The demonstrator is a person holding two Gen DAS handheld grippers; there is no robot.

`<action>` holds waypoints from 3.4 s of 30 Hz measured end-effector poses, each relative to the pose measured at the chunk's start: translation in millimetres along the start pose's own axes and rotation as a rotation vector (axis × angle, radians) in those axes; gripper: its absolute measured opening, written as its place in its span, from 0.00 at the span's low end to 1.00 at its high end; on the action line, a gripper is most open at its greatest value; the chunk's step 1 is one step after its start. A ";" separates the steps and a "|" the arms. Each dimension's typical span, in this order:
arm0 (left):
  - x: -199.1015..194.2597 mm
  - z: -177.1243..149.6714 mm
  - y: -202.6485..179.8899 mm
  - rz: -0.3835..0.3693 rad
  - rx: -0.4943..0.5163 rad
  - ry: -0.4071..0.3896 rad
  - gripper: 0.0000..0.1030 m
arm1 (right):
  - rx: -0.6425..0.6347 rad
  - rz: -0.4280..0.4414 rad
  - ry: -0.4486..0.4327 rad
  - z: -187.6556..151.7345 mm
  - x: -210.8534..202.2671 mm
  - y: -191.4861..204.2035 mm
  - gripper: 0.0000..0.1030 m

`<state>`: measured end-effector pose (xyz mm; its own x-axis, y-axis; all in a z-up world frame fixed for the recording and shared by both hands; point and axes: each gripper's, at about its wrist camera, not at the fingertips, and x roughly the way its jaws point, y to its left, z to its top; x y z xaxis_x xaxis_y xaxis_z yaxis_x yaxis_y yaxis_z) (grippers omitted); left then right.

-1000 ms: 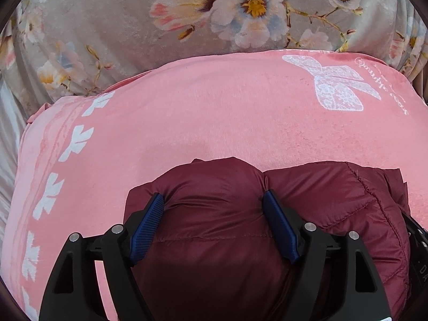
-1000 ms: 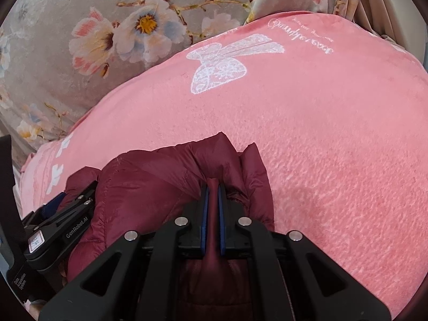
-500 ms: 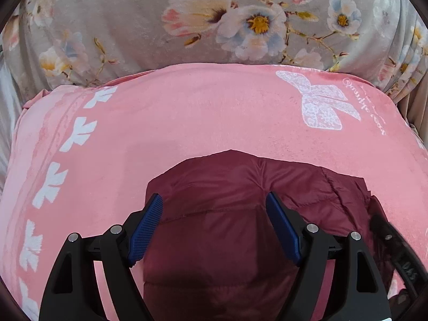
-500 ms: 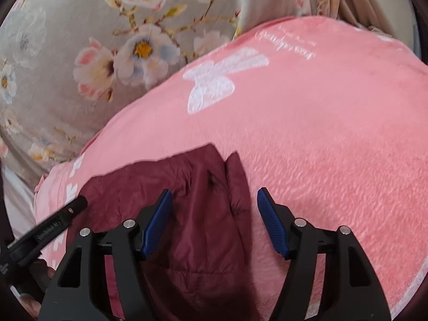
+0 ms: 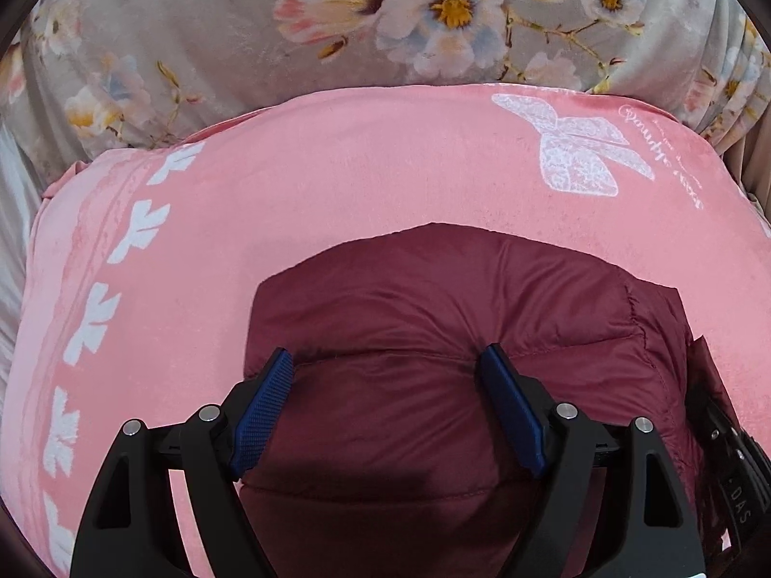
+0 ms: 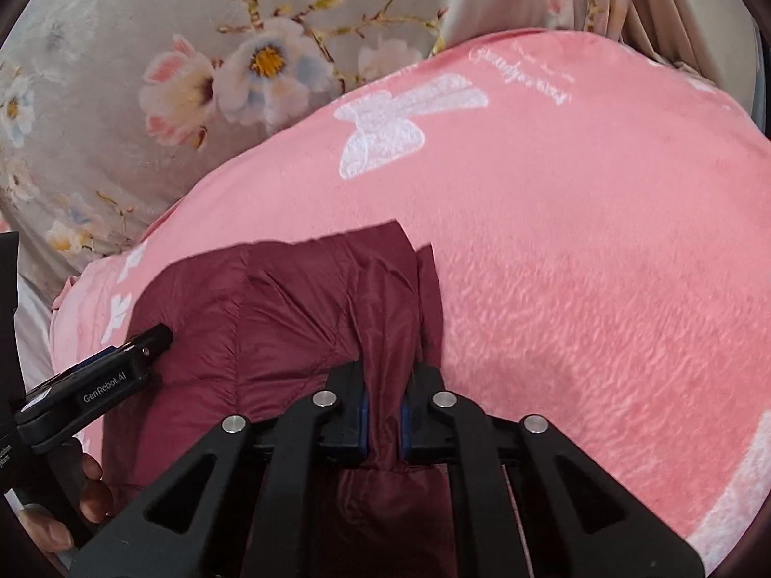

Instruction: Fold large clothes

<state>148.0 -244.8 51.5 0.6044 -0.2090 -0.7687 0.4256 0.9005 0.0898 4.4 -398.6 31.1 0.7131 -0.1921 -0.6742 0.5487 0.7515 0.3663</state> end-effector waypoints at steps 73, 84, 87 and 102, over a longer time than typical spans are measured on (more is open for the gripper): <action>-121.2 -64.2 72.3 -0.430 -0.095 -0.051 0.29 | -0.042 0.226 -0.078 -41.4 -126.9 45.2 0.13; -214.1 1.3 106.8 -0.409 -0.004 -0.387 0.29 | -0.208 0.293 -0.338 15.2 -191.4 123.5 0.13; -226.1 13.3 125.1 -0.385 0.007 -0.448 0.29 | -0.247 0.318 -0.379 25.4 -197.3 148.5 0.13; -205.2 53.0 241.7 -0.264 -0.009 -0.649 0.29 | -0.433 0.421 -0.483 53.5 -137.1 285.3 0.13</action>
<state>162.5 -4.4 264.5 0.7625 -0.6045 -0.2304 0.6099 0.7905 -0.0556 86.5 -191.7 262.3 0.9897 -0.0149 -0.1426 0.0406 0.9829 0.1796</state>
